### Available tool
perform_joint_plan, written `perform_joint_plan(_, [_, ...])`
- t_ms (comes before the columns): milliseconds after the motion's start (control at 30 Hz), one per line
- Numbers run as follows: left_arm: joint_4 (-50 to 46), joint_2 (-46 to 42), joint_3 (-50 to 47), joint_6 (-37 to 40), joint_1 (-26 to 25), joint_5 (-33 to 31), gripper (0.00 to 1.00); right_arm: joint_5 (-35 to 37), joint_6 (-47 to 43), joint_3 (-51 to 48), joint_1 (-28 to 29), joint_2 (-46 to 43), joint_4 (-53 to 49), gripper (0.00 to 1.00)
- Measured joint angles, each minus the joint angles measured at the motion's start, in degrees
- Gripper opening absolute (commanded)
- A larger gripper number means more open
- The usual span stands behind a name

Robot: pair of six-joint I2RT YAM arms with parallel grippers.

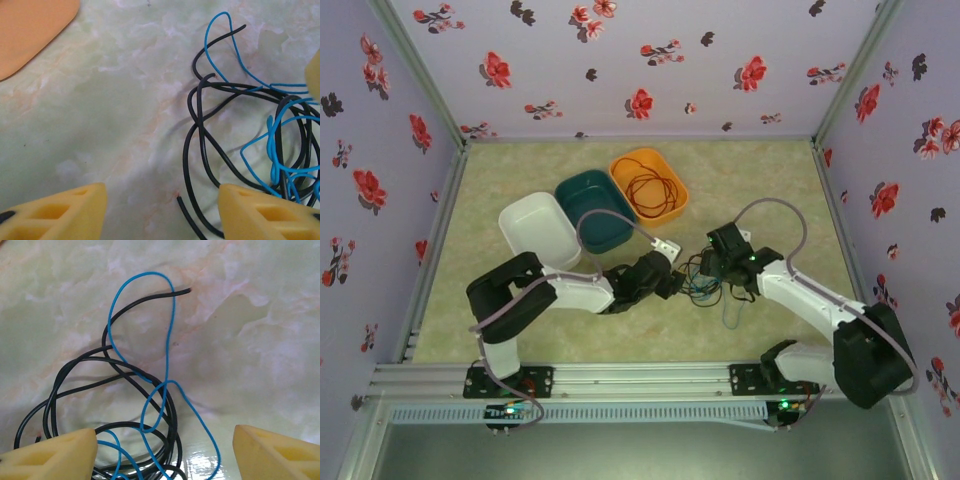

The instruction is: Untangle the cables

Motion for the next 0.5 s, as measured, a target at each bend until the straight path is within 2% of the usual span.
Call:
perform_joint_plan(133, [-0.02,0.37,0.20,-0.94,0.00,-0.02,0.30,-2.27,0.33,0.02,0.15,1.92,1.42,0.59])
perform_joint_plan(233, [0.00,0.35,0.20,-1.18,0.07,0.00,0.26,-4.04,0.85,0.33,0.37,3.23,2.27,0.51])
perform_joint_plan(333, [0.00,0.35,0.17,-1.51,0.22,-0.04,0.17,-5.75,1.51,0.44,0.63,4.59,3.45,0.43])
perform_joint_plan(500, [-0.02,0.22,-1.20,-2.29,0.33,-1.51,0.10,-8.48,2.67,0.46,1.81,5.81,5.79,0.38])
